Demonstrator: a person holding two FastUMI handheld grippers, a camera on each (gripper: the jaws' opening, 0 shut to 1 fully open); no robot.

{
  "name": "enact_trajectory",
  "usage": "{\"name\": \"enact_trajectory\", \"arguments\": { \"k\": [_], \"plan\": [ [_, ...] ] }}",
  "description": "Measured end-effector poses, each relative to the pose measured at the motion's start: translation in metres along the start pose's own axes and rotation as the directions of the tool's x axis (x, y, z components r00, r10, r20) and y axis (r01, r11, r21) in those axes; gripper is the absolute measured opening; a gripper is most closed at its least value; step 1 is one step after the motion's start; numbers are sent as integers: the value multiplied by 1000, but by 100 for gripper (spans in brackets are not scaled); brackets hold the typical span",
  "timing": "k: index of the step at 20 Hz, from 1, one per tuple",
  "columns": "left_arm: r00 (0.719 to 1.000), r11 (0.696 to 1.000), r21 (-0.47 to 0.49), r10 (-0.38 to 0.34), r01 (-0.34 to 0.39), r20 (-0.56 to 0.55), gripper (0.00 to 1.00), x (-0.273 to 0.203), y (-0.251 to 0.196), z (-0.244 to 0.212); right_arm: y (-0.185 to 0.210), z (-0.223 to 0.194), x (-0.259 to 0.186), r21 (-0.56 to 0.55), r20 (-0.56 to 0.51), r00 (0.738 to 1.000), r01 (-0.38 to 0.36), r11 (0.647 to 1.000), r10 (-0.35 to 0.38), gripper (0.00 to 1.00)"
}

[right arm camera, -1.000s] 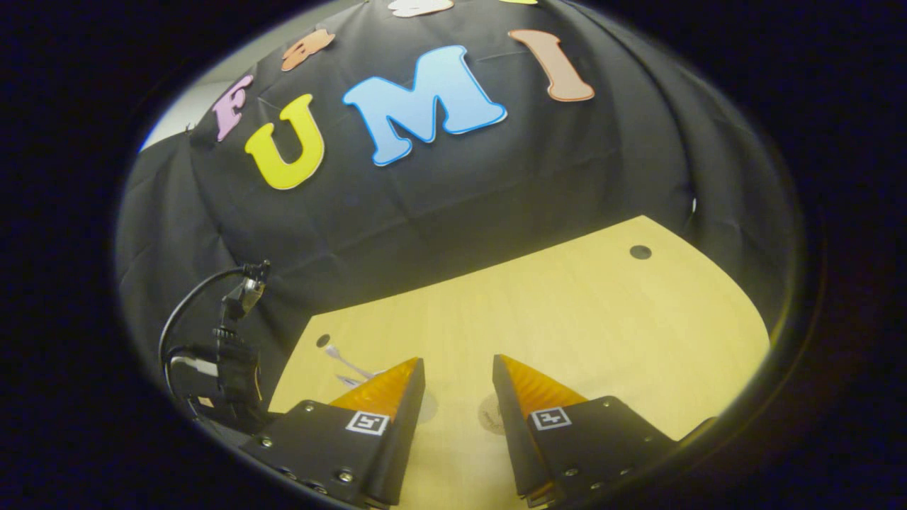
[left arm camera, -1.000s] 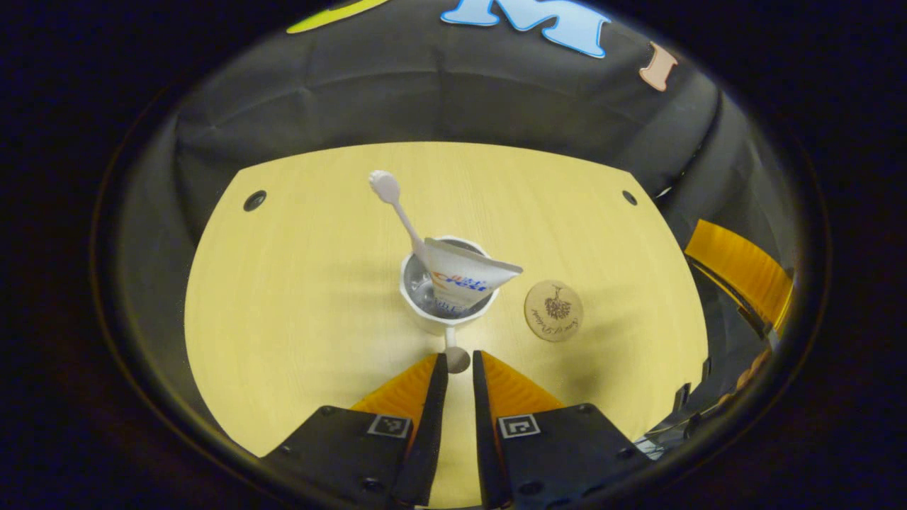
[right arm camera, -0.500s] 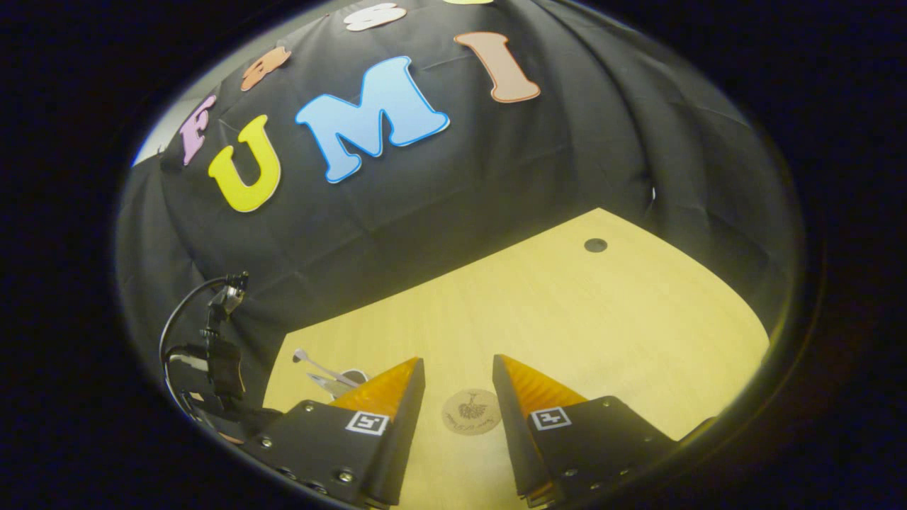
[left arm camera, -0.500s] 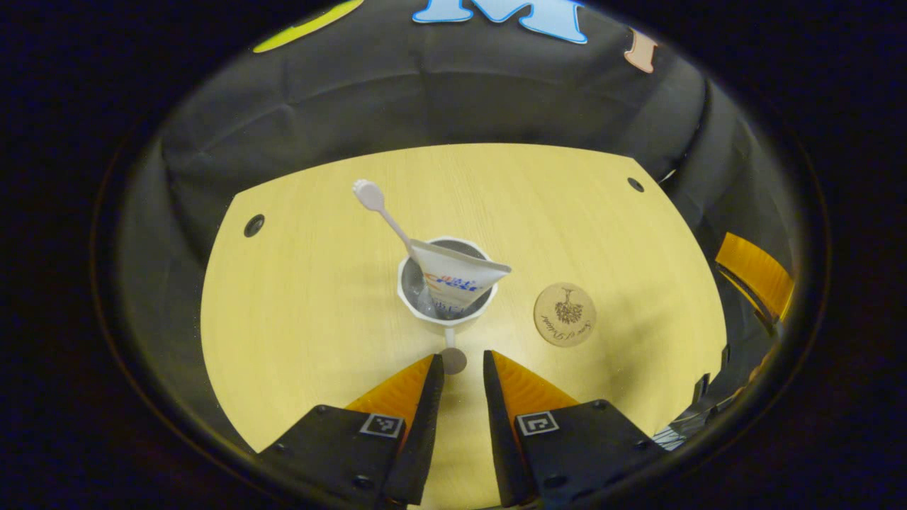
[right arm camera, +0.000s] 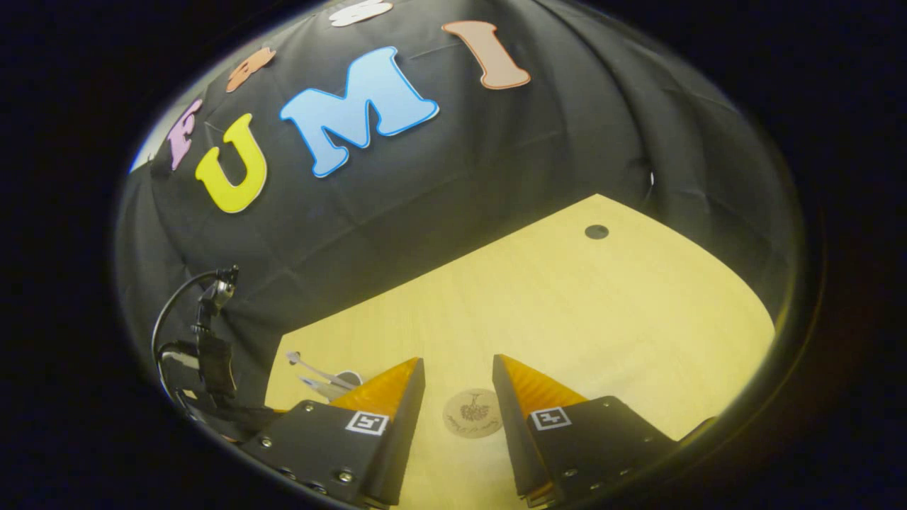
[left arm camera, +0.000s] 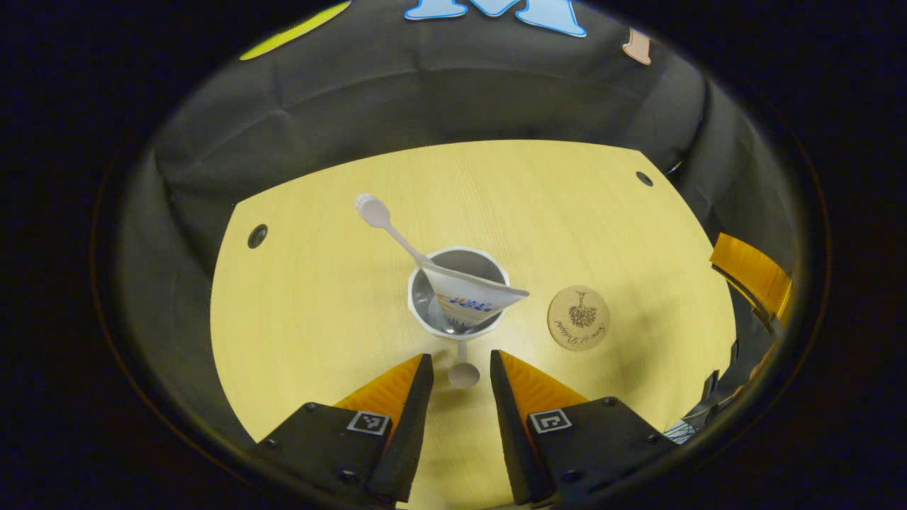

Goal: Put the toothbrush and toothpaste on the desktop into the cup, then pick up the cup and place it on the coaster on the desktop.

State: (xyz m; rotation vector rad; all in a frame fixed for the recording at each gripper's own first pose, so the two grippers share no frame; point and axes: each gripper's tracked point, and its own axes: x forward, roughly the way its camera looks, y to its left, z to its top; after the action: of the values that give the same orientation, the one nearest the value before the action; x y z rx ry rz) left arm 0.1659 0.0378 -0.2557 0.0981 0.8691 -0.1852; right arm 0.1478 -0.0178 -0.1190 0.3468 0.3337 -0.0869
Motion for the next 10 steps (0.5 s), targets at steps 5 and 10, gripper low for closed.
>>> {"name": "enact_trajectory", "arguments": {
  "k": [5, 10],
  "plan": [
    [998, 1000, 4, 5, -5, -58, 57, 17, 6, -6, -1, -6, 12, 5, -27, 1000, 9, 1000, -9, 58],
    [993, 1000, 10, 9, -8, -117, 57, 35, 9, -12, -5, -10, 21, 7, -50, 999, 21, 1000, -21, 58]
  ]
}}
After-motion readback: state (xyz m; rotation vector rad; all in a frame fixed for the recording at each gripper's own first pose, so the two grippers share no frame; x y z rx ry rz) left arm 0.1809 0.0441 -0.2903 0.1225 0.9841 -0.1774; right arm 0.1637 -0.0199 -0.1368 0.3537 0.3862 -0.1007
